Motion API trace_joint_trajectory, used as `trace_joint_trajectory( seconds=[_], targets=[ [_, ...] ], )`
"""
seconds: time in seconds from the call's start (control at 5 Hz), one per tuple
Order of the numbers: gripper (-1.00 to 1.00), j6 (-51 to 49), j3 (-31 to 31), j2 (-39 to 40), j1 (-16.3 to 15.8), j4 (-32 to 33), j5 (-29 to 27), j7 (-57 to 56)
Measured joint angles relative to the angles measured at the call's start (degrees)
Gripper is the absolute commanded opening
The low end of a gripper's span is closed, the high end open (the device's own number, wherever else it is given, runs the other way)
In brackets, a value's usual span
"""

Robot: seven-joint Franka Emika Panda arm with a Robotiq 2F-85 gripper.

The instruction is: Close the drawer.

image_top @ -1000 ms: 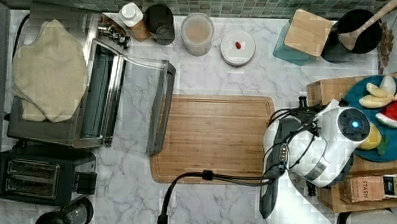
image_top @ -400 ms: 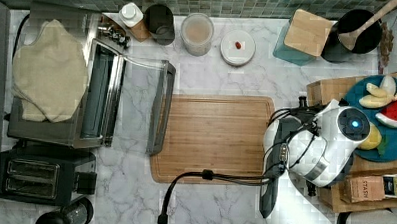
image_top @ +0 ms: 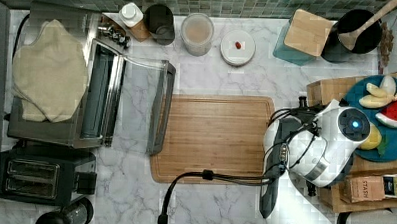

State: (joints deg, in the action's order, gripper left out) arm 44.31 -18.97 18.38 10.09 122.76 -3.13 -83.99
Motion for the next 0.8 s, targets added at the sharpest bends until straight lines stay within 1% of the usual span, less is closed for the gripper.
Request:
trace_joint_trajectory(
  seconds=[0.6, 0.8],
  targets=[
    [-1.00, 0.0, -0.2, 0.0, -0.2, -0.1, 0.0, 0.0],
    [-1.00, 0.1, -1.7, 0.1, -1.8, 0.0, -0.4, 0.0]
  ],
)
